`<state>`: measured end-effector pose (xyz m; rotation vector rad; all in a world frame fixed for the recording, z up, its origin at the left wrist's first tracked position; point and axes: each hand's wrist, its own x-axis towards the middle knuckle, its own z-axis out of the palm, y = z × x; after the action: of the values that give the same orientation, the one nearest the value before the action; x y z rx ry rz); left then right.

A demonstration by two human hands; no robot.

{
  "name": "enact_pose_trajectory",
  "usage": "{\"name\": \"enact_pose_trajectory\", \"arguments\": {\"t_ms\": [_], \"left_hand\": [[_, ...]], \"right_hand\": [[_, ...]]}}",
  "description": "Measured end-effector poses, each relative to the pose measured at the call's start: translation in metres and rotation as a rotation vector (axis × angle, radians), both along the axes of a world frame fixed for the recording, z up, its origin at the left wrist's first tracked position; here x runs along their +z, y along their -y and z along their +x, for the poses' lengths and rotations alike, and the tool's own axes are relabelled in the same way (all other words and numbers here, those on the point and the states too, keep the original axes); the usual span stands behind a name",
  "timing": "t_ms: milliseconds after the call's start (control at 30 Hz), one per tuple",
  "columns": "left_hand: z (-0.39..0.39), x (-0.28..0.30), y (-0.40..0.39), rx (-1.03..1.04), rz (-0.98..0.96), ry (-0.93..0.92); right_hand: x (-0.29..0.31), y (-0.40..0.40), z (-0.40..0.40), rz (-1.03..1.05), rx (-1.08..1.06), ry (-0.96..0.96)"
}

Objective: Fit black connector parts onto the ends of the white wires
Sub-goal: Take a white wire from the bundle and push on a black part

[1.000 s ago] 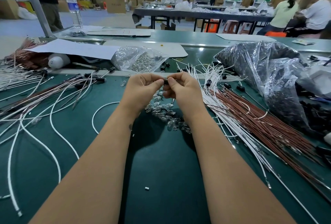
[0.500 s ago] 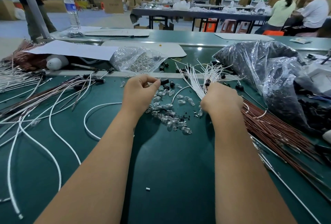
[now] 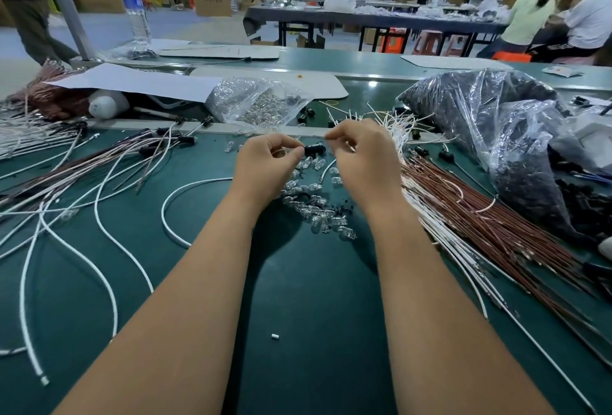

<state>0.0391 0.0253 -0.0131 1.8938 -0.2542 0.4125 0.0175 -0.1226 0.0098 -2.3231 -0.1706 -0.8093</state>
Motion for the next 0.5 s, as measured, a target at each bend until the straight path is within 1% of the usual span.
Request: {"name": "enact_pose_trajectory", "arguments": {"t_ms": [67, 133, 300, 500], "left_hand": [[0.001, -0.001, -0.001, 0.022, -0.007, -0.006], [0.002, -0.002, -0.003, 0.048, -0.013, -0.014], [0.004, -0.002, -0.004, 0.077, -0.009, -0.016], [0.005, -0.001, -0.003, 0.064, 0.02, -0.034]], "right_hand": [[-0.008, -0.009, 0.001, 0.098, 0.086, -0.058], [-0.014, -0.011, 0.003, 0.15, 0.072, -0.069], [-0.017, -0.006, 0.007, 0.161, -0.042, -0.05], [-0.017, -0.006, 0.01, 0.149, 0.012, -0.067]]}}
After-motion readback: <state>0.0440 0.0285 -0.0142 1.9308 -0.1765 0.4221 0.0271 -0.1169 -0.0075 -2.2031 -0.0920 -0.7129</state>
